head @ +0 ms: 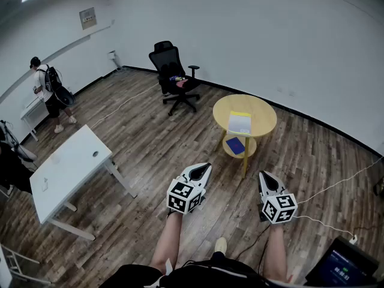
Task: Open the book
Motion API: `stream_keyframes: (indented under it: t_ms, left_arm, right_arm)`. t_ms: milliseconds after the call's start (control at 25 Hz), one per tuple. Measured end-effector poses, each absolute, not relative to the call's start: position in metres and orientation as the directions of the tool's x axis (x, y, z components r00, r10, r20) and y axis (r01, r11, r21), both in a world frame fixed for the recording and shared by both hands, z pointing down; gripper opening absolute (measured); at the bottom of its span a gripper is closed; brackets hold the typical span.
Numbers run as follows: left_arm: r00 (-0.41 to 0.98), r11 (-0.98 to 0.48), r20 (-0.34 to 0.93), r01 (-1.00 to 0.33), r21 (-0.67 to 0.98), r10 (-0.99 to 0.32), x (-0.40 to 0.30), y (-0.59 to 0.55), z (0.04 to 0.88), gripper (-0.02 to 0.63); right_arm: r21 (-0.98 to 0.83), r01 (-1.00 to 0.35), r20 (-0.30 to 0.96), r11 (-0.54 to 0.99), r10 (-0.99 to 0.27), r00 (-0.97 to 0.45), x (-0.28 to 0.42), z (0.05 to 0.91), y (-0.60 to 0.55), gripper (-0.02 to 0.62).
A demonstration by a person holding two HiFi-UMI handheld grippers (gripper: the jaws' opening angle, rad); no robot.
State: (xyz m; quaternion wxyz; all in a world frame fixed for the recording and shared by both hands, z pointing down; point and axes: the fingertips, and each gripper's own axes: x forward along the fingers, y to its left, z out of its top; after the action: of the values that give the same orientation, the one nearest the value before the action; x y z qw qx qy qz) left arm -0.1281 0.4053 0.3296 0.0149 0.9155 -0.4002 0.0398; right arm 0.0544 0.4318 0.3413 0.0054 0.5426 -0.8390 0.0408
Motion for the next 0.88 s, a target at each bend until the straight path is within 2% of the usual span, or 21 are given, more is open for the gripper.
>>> stream_keyframes:
  t_ms: [880]
  left_arm:
    - [0.661,-0.666,0.11,-0.745,-0.019,-0.742,-0.059,0.247,0.337,-0.002]
  right_arm:
    - [-0.081,-0.894,0.06,0.441,-0.893,-0.446,0.117,0.352,0.269,0.006]
